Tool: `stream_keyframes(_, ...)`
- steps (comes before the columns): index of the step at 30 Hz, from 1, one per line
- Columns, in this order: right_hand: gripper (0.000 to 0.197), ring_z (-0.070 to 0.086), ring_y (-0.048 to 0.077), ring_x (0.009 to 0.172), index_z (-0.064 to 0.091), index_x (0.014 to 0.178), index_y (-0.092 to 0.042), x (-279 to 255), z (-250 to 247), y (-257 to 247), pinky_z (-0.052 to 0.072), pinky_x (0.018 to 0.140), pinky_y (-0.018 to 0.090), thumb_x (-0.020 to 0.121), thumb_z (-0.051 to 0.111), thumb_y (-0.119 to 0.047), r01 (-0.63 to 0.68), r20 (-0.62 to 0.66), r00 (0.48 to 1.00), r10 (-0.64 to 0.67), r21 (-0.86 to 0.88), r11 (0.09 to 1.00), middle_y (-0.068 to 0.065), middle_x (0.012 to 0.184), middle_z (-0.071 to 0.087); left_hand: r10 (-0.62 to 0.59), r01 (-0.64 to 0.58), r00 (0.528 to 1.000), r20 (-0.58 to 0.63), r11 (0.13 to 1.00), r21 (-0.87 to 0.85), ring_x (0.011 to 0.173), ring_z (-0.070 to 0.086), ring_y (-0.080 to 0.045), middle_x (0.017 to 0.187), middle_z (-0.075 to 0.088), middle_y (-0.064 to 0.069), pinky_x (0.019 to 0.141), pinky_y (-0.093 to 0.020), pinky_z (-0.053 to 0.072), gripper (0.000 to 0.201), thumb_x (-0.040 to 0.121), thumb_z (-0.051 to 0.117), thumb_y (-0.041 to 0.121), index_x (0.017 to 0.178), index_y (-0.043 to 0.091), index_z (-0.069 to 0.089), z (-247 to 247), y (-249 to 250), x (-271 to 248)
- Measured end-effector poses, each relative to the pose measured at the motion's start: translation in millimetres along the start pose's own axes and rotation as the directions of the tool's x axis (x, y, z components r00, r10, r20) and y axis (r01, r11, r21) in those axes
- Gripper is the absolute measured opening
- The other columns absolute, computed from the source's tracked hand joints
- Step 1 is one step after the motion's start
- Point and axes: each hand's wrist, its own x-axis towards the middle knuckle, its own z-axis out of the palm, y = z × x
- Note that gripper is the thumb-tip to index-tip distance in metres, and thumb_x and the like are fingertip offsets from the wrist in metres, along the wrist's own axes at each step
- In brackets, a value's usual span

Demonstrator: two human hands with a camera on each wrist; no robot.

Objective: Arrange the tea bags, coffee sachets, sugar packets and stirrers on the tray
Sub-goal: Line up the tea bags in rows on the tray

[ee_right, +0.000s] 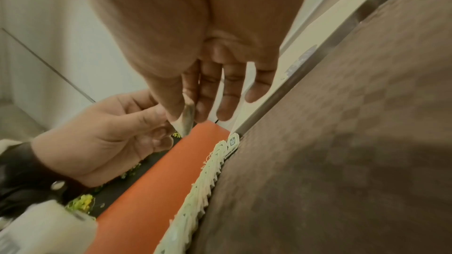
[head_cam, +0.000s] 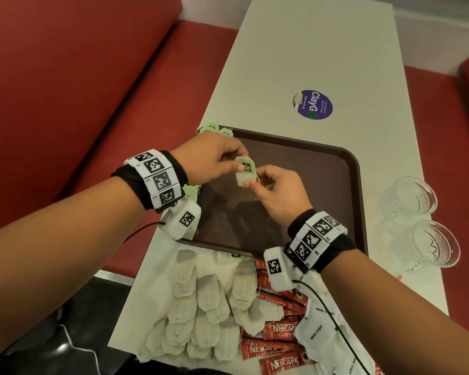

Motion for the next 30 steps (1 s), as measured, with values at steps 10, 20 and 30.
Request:
stream_keyframes(10,0.034,0.057,0.005,0.082,0.067,0.116,-0.033,-53,-15,-8,0.050,0.076,0.025,0.084,0.075,-0.040,0.350,0.713,0.698,0.068,-0.422,0.836,-0.014,0.091,0.060,-0.343,0.325,0.939,-0.012,0.880,0.346,0.097,0.059,-0.021,0.109,0.066,-0.001,0.078,-0.029,0.041,0.028,0.097,0.061,0.025,0.125,0.020,0.065,-15,-68,62)
stream_keyframes(20,0.054,0.060,0.024,0.109,0.055,0.139,-0.034,-74,0,-10,0.051,0.088,0.037,0.088,0.071,-0.028,0.535,0.832,0.529,0.170,-0.482,0.694,0.000,0.124,0.061,-0.437,0.476,0.878,-0.193,0.836,0.273,0.102,0.062,-0.022,0.108,0.069,0.003,0.086,-0.039,0.054,0.019,0.087,0.071,0.030,0.104,0.032,0.064,1,-79,90)
stream_keyframes(30,0.026,0.059,0.020,0.102,0.072,0.121,-0.027,-77,-3,-5,0.049,0.088,0.034,0.097,0.060,-0.029,0.479,0.810,0.579,0.095,-0.433,0.764,-0.004,0.112,0.061,-0.378,0.334,0.926,0.008,0.827,0.451,0.107,0.062,-0.026,0.115,0.070,0.000,0.081,-0.034,0.050,0.032,0.089,0.068,0.041,0.116,0.023,0.072,5,-53,79)
